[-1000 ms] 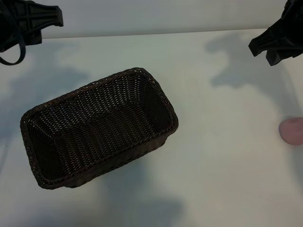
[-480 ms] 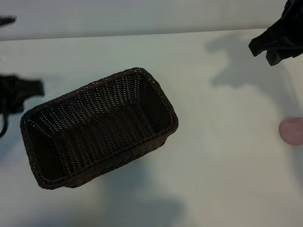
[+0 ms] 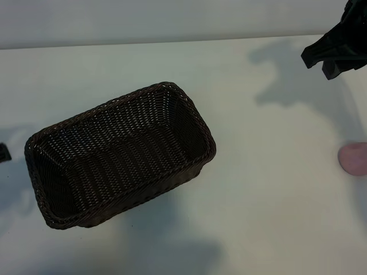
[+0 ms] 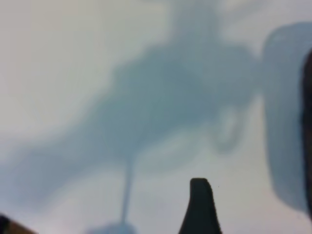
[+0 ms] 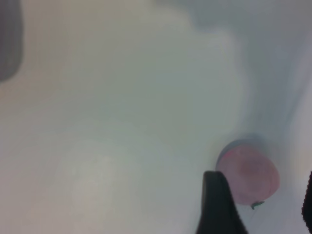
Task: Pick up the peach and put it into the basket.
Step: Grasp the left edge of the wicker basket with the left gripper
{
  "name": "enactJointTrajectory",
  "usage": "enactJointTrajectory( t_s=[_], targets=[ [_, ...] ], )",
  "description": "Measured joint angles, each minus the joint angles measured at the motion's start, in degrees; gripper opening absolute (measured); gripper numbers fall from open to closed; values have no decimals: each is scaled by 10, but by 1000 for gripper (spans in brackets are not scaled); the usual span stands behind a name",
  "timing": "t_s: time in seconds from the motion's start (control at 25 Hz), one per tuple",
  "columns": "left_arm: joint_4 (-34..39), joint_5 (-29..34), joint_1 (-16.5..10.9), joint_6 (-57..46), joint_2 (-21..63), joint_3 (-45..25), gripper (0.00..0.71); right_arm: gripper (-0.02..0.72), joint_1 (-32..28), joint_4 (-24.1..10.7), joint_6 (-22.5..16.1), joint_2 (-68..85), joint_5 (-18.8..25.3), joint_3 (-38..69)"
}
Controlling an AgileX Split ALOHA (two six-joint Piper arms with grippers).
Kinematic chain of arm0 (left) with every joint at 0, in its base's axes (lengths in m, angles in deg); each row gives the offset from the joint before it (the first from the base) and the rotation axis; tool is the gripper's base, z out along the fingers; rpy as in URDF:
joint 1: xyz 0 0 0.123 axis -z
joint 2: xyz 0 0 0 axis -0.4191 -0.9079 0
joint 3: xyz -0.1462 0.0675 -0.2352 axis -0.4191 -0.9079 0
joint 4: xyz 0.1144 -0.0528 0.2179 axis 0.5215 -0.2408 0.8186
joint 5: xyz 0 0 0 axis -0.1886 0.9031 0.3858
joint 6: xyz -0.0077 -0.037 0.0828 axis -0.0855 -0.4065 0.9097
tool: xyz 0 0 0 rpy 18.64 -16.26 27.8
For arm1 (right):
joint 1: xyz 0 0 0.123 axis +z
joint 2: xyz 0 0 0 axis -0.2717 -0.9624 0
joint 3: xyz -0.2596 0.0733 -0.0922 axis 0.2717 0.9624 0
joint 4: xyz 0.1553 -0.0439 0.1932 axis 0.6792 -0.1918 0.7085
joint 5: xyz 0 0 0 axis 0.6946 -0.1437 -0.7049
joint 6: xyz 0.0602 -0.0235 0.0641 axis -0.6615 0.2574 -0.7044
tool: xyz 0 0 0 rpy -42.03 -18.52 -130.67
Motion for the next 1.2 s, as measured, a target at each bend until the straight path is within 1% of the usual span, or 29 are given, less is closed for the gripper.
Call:
enactJointTrajectory(
  t_s=[0.12, 0.2, 0.32, 0.44, 0.52, 0.84, 1.2],
  targets=[
    [-31, -44, -39, 13, -1, -25, 552, 420, 0, 0, 0, 0, 0, 0],
    [-54, -77, -71, 28, -4, -36, 552, 420, 0, 0, 0, 0, 0, 0],
    [-97, -110, -115, 75, -22, -38, 552, 420, 0, 0, 0, 0, 0, 0],
    [-139, -134, -144, 122, -46, -38, 552, 420, 0, 0, 0, 0, 0, 0],
    [-154, -152, -152, 137, -64, -38, 552, 420, 0, 1, 0, 0, 0, 0],
    [-191, -206, -153, 167, -148, -38, 552, 420, 0, 2, -1, 0, 0, 0],
    [-199, -257, -153, 173, -219, -41, 552, 420, 0, 2, 0, 0, 0, 0]
  ],
)
